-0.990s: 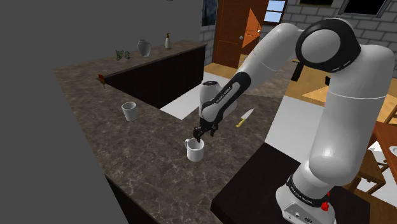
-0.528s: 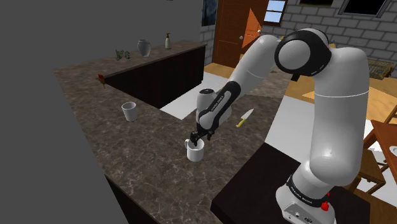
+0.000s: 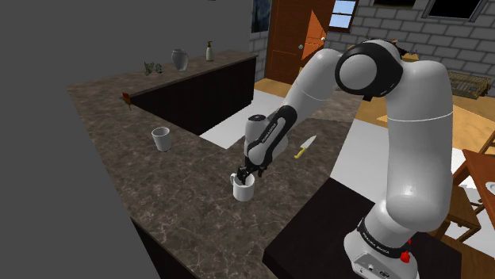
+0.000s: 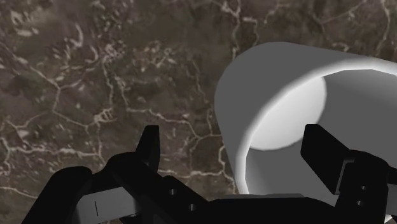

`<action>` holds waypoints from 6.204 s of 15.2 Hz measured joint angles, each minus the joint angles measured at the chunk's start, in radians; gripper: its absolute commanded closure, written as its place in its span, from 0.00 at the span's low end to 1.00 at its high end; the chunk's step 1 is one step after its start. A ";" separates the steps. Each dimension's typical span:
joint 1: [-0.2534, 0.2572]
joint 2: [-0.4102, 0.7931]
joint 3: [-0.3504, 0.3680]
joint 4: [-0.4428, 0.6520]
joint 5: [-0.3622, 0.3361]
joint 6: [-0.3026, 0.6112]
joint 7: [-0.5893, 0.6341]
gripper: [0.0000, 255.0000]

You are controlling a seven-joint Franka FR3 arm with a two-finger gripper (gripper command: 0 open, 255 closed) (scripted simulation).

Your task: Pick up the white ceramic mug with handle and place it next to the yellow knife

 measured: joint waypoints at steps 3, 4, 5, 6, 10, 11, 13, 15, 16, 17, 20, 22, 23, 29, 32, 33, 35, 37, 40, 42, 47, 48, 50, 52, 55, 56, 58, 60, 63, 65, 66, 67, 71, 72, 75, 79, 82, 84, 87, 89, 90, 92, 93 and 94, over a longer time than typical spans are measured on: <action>0.000 0.000 0.000 0.000 0.000 0.000 0.000 1.00; 0.000 0.000 0.000 0.000 0.000 0.001 0.000 1.00; 0.000 0.000 0.000 0.000 0.000 0.001 0.000 1.00; 0.000 0.000 0.000 0.000 0.000 0.001 0.000 1.00; 0.000 0.000 0.000 0.000 0.000 0.000 0.000 1.00; 0.000 0.000 0.000 0.000 0.000 0.000 0.000 1.00; -0.001 -0.006 0.001 -0.002 0.001 -0.005 -0.001 1.00; -0.003 -0.028 0.003 -0.006 0.003 -0.021 -0.003 1.00; -0.005 -0.043 0.005 -0.011 0.005 -0.032 -0.005 1.00; -0.005 -0.057 0.007 -0.012 0.007 -0.045 -0.005 1.00; -0.009 -0.099 0.011 -0.024 0.013 -0.075 -0.009 1.00; -0.014 -0.125 0.014 -0.026 0.017 -0.099 -0.015 1.00; -0.013 -0.133 0.015 -0.021 0.018 -0.112 -0.015 1.00; -0.015 -0.211 0.023 -0.030 0.029 -0.180 -0.017 1.00; -0.018 -0.248 0.025 -0.027 0.036 -0.220 -0.024 1.00; -0.017 -0.263 0.026 -0.031 0.038 -0.232 -0.023 1.00; -0.018 -0.285 0.027 -0.024 0.041 -0.260 -0.025 1.00; -0.019 -0.304 0.028 -0.021 0.044 -0.281 -0.028 1.00; -0.021 -0.341 0.029 -0.019 0.049 -0.321 -0.032 1.00; -0.021 -0.360 0.030 -0.011 0.052 -0.347 -0.033 1.00; -0.036 -0.414 0.019 -0.020 0.060 -0.393 -0.065 1.00; -0.047 -0.425 0.010 -0.033 0.061 -0.392 -0.085 1.00; -0.074 -0.439 -0.016 -0.050 0.061 -0.389 -0.137 1.00; -0.104 -0.458 -0.044 -0.079 0.061 -0.380 -0.194 1.00; -0.140 -0.476 -0.081 -0.103 0.059 -0.373 -0.267 1.00; -0.154 -0.481 -0.095 -0.108 0.058 -0.374 -0.293 1.00; -0.182 -0.494 -0.123 -0.113 0.055 -0.382 -0.347 1.00; -0.207 -0.480 -0.150 -0.108 0.054 -0.373 -0.398 1.00; -0.248 -0.476 -0.193 -0.108 0.050 -0.368 -0.480 1.00; -0.275 -0.482 -0.220 -0.104 0.047 -0.378 -0.532 1.00; -0.289 -0.479 -0.235 -0.101 0.047 -0.378 -0.560 1.00; -0.303 -0.469 -0.249 -0.090 0.048 -0.380 -0.589 1.00; -0.353 -0.432 -0.297 -0.048 0.057 -0.386 -0.694 1.00; -0.368 -0.425 -0.311 -0.036 0.059 -0.391 -0.725 1.00; -0.407 -0.393 -0.344 0.003 0.072 -0.399 -0.804 1.00; -0.452 -0.336 -0.375 0.072 0.096 -0.414 -0.896 1.00; -0.459 -0.305 -0.375 0.075 0.111 -0.388 -0.915 1.00; -0.462 -0.283 -0.373 0.070 0.121 -0.362 -0.923 1.00; -0.466 -0.253 -0.368 0.062 0.136 -0.326 -0.935 1.00; -0.468 -0.233 -0.364 0.058 0.147 -0.302 -0.941 1.00; -0.470 -0.221 -0.362 0.056 0.153 -0.289 -0.947 1.00; -0.474 -0.201 -0.358 0.051 0.164 -0.265 -0.955 1.00; -0.475 -0.187 -0.354 0.053 0.171 -0.254 -0.957 1.00; -0.478 -0.175 -0.351 0.054 0.177 -0.243 -0.963 1.00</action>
